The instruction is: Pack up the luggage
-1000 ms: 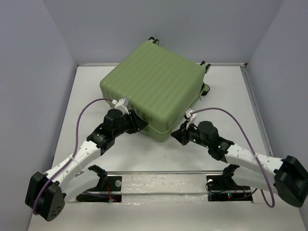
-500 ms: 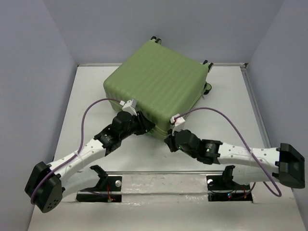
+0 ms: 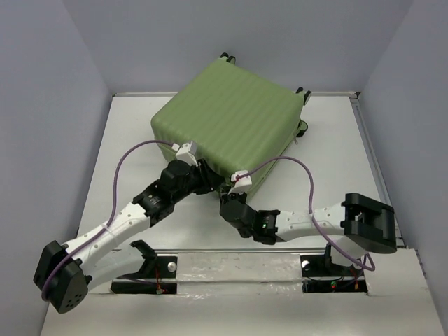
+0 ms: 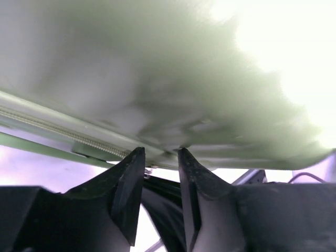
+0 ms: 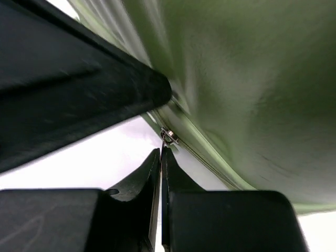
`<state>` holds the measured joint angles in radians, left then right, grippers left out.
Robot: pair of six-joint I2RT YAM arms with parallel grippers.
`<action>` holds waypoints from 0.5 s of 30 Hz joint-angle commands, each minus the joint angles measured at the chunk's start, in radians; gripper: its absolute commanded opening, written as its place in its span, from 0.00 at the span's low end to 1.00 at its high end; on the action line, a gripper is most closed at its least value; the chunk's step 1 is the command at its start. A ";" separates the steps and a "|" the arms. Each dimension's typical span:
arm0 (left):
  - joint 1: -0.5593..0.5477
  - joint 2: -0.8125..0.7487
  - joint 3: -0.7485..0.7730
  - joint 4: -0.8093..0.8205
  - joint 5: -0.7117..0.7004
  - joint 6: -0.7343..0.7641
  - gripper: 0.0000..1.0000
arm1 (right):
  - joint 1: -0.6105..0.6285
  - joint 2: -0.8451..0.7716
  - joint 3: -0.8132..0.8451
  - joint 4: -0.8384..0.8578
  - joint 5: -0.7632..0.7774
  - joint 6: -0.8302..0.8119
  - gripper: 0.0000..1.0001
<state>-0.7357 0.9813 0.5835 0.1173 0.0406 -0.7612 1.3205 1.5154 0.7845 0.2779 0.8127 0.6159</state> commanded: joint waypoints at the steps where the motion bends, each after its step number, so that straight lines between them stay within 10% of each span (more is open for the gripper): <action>1: 0.077 -0.056 0.142 -0.002 -0.065 0.082 0.46 | 0.052 0.097 0.054 0.420 0.061 0.044 0.07; 8: 0.405 -0.018 0.482 -0.232 0.065 0.252 0.71 | 0.072 0.148 0.093 0.423 -0.007 -0.025 0.10; 12: 0.564 0.139 0.678 -0.261 0.102 0.281 0.79 | 0.072 0.053 0.175 0.041 -0.221 -0.002 0.82; 15: 0.673 0.238 0.762 -0.231 0.192 0.250 0.87 | 0.082 -0.087 0.208 -0.218 -0.326 -0.005 0.96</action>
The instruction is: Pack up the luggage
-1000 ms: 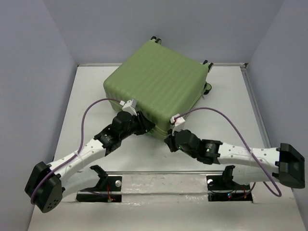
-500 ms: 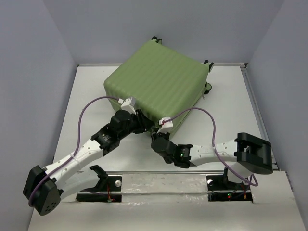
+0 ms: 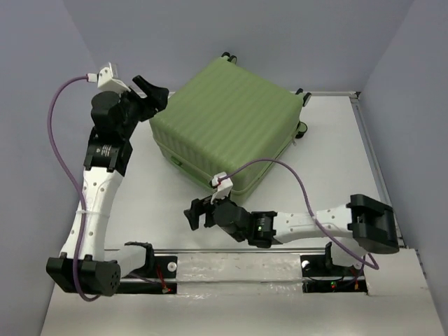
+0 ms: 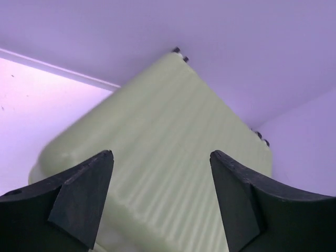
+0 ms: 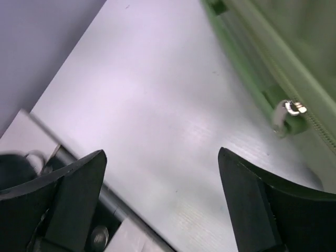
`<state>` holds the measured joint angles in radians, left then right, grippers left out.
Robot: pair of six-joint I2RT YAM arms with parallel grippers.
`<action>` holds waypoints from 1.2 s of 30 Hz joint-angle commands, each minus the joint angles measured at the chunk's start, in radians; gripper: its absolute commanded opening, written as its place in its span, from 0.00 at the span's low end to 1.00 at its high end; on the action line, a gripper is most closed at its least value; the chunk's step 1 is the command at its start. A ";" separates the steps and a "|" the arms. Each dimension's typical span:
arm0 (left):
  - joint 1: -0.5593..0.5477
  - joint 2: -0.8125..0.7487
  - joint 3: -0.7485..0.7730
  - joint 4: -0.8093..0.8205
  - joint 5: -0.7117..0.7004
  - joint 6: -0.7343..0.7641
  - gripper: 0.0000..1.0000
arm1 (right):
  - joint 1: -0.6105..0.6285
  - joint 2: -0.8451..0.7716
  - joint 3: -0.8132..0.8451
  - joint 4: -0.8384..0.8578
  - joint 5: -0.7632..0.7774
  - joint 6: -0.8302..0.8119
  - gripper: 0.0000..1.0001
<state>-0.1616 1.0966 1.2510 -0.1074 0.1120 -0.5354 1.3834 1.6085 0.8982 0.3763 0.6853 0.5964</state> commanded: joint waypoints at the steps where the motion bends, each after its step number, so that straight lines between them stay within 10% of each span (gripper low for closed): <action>1: 0.112 0.147 0.122 -0.006 0.118 0.025 0.89 | 0.019 -0.180 0.096 -0.364 -0.217 0.013 0.97; 5: 0.152 0.324 0.267 -0.058 0.158 0.051 0.94 | -0.045 -0.376 0.077 -0.511 -0.159 -0.035 0.80; 6: 0.157 0.394 0.325 -0.069 0.178 0.060 0.95 | -0.084 -0.407 0.074 -0.526 -0.155 -0.040 0.42; 8: 0.188 0.494 0.382 -0.118 0.242 0.083 0.96 | -0.183 -0.475 0.050 -0.560 -0.156 -0.058 0.07; 19: 0.303 0.772 0.484 -0.072 0.368 -0.015 0.74 | -1.028 -0.612 -0.053 -0.557 -0.485 -0.073 0.07; 29: 0.166 0.795 0.196 0.107 0.371 -0.063 0.69 | -1.152 -0.271 -0.045 -0.346 -0.665 0.011 0.07; 36: 0.119 0.554 -0.312 0.394 0.322 -0.187 0.66 | -1.152 -0.009 0.120 -0.218 -0.991 0.013 0.07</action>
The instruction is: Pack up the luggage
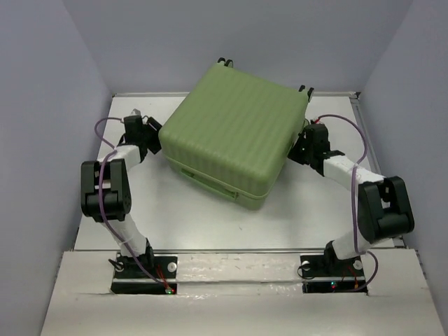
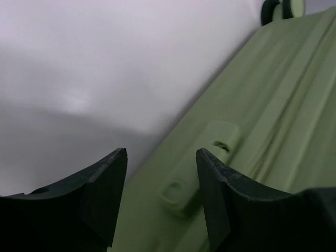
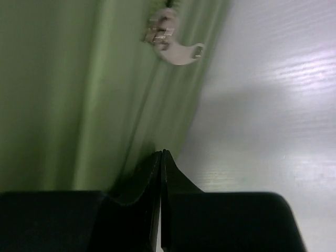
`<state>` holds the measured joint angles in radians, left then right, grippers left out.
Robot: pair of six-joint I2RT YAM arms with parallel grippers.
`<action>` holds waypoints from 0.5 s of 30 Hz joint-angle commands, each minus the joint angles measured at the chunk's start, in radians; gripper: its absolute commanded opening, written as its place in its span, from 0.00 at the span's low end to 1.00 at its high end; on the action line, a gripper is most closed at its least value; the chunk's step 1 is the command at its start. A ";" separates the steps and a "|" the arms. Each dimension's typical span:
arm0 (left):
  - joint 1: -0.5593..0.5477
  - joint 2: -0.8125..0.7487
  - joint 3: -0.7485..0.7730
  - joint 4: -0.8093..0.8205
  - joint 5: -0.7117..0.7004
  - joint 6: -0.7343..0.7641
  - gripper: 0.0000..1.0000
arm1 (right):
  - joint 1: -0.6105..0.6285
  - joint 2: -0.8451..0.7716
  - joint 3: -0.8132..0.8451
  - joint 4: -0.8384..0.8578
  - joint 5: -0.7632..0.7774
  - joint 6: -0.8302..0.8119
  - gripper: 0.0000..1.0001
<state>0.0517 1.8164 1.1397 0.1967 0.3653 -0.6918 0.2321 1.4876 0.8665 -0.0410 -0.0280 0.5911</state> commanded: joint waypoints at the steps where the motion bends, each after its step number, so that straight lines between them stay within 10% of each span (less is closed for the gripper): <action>1: -0.098 -0.190 -0.242 0.113 0.061 -0.029 0.66 | 0.000 0.143 0.187 0.201 -0.309 0.015 0.07; 8: -0.165 -0.457 -0.540 0.167 -0.024 -0.052 0.66 | 0.009 0.366 0.546 0.117 -0.539 -0.005 0.12; 15: -0.253 -0.745 -0.731 0.153 -0.080 -0.104 0.66 | 0.018 0.407 0.738 -0.105 -0.463 -0.073 0.58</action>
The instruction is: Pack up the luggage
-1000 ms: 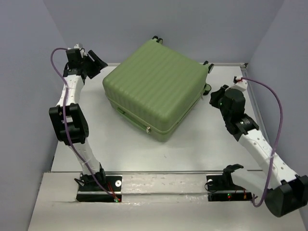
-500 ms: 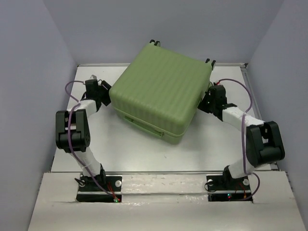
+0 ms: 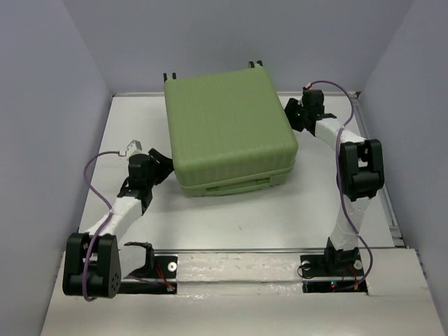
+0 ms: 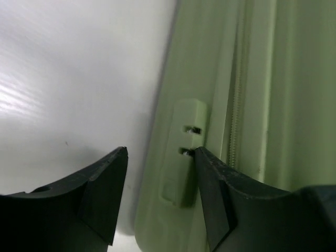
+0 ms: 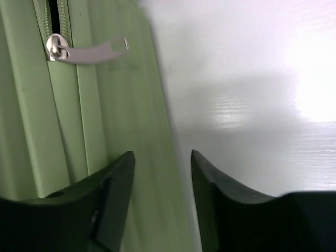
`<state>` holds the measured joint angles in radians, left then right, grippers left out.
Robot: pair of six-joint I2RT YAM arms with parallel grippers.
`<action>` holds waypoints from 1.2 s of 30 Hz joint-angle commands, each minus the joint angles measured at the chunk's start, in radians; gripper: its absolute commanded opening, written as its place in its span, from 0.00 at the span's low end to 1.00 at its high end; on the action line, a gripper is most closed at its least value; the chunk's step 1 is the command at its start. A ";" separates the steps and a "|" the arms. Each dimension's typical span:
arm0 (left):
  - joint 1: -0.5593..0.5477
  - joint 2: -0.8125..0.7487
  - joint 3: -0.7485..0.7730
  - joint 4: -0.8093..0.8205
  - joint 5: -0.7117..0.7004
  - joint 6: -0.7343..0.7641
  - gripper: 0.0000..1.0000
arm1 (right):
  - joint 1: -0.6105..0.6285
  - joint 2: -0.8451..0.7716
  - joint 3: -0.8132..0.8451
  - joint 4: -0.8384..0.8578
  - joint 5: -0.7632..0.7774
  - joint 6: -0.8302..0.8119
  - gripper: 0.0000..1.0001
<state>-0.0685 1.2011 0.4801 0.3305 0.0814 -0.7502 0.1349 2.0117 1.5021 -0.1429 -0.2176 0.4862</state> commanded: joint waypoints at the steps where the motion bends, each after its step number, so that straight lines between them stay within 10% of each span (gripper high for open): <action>1: -0.132 -0.152 -0.074 -0.002 0.198 -0.040 0.66 | 0.115 -0.134 0.092 -0.013 -0.255 0.022 0.61; 11: -0.134 -0.366 -0.024 -0.179 0.150 0.049 0.67 | 0.014 -0.485 -0.008 -0.152 -0.137 -0.167 0.64; 17: -0.134 -0.385 -0.023 -0.188 0.169 0.074 0.67 | 0.073 -0.922 -0.420 0.000 -0.204 -0.167 0.07; 23: -0.131 -0.403 0.014 -0.223 0.190 0.104 0.67 | 0.230 -1.250 -0.881 0.129 -0.122 -0.114 0.08; 26: -0.131 -0.400 0.022 -0.234 0.202 0.114 0.67 | 0.230 -1.355 -0.974 0.132 -0.077 -0.106 0.30; 36: -0.131 -0.420 0.002 -0.220 0.224 0.101 0.67 | 0.230 -1.142 -1.083 0.397 0.038 -0.155 0.41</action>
<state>-0.1795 0.8143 0.4347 0.0238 0.1799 -0.6395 0.3622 0.8055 0.4248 0.0429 -0.2531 0.3645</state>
